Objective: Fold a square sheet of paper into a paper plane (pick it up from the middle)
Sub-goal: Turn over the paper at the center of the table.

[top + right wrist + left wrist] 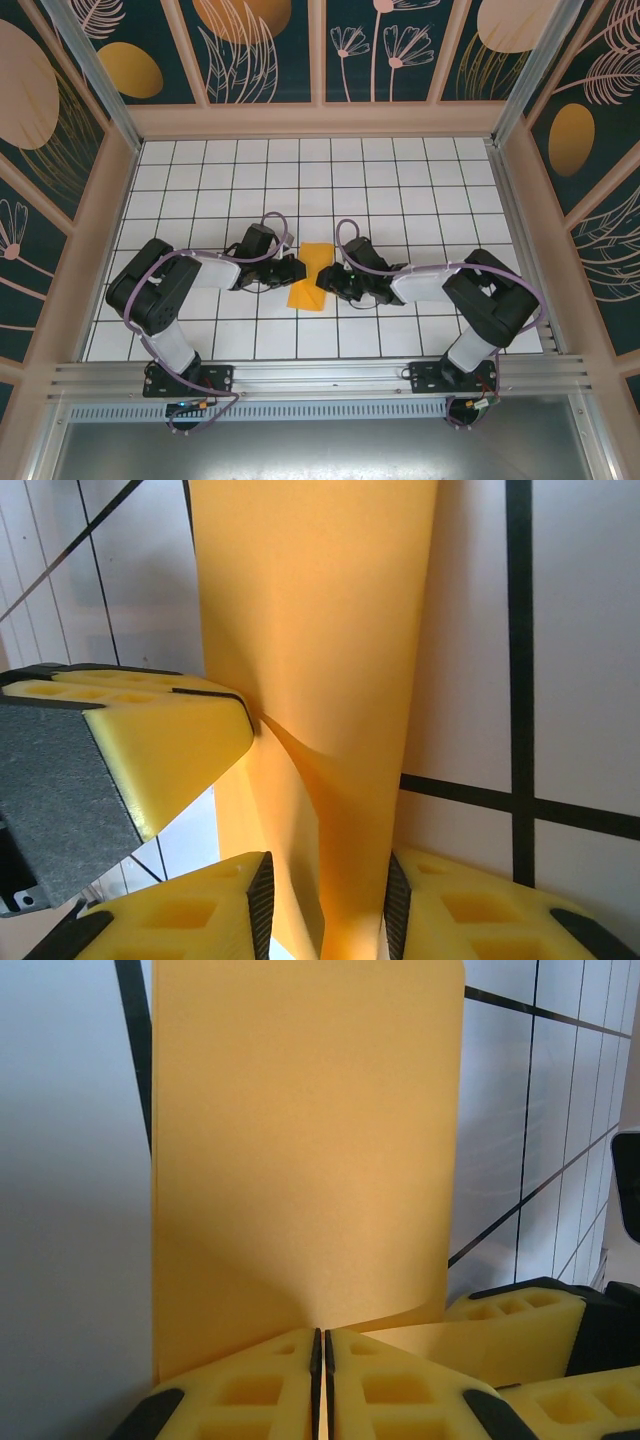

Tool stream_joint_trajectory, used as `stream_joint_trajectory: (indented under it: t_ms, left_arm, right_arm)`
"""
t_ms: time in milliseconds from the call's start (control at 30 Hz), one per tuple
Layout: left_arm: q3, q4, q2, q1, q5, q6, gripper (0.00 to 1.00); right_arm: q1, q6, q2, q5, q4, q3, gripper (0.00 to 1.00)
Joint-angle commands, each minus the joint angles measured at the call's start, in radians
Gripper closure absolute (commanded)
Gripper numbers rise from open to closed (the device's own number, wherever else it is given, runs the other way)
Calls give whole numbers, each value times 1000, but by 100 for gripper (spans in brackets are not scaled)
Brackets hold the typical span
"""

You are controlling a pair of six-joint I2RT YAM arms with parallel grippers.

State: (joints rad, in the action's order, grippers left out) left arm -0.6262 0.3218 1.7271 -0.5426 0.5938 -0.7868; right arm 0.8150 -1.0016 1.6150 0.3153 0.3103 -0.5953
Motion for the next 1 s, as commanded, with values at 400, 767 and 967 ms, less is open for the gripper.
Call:
stream_joint_trajectory:
  t_ms: [400,767,967]
  left_arm:
    - [-7,6,-83,-4,-52,-23,86]
    - [27,-134,-358,-5,-319,-23,89]
    - [42,-195,-534,-3,-440,-22,89]
  right_arm:
    - [-22,35,30,56,172,41,74]
    - [-25,103,-68,4,2,-36,92]
    - [-29,168,-118,-31,-184,-146,99]
